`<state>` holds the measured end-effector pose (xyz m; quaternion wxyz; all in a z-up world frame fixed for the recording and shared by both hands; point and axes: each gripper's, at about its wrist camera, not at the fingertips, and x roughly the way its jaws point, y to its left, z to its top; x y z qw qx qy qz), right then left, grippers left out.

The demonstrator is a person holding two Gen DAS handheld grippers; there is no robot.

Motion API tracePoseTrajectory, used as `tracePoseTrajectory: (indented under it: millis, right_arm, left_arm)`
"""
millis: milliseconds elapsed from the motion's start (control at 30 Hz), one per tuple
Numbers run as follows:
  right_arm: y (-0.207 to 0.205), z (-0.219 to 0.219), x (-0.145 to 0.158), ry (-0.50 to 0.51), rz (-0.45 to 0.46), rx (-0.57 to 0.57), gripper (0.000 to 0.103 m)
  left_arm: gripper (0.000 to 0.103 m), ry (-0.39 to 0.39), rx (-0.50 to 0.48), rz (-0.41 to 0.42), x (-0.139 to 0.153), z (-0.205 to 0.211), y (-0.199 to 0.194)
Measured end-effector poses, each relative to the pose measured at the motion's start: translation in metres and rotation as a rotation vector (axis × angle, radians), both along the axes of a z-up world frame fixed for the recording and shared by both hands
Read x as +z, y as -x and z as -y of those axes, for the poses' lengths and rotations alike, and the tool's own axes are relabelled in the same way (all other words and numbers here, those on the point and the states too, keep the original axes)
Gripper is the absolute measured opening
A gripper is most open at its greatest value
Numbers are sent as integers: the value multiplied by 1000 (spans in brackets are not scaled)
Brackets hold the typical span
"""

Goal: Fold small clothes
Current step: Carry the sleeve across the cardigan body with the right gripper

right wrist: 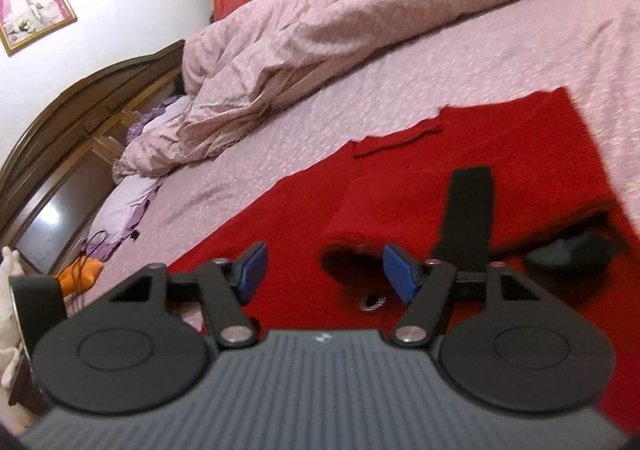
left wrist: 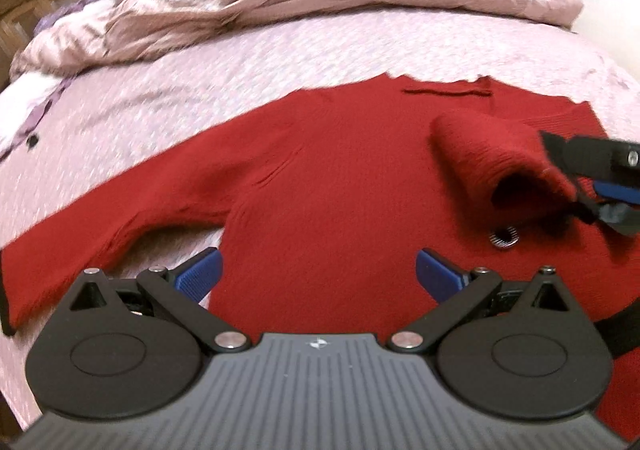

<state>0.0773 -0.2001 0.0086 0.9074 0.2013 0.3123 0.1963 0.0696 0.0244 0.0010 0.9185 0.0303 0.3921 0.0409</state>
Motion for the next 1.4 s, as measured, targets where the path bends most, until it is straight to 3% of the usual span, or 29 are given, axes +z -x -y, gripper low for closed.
tracePoseTrajectory:
  millis: [233, 467, 667, 833, 1067, 1400]
  right_arm:
    - [4, 26, -5, 133, -6, -117, 67]
    - [7, 54, -20, 128, -51, -204, 67]
    - [7, 70, -28, 98, -81, -253, 67]
    - [8, 79, -31, 88, -92, -284, 67]
    - [8, 84, -33, 76, -98, -300, 67]
    - [5, 80, -35, 77, -109, -288, 67]
  left_arm:
    - [103, -22, -96, 30, 9, 33, -19]
    - [103, -159, -227, 69, 7, 79, -35]
    - [103, -200, -279, 72, -11, 108, -51]
    - [103, -220, -290, 155, -17, 121, -61]
    - [103, -184, -193, 212, -5, 102, -69]
    - [103, -140, -32, 193, -2, 46, -67]
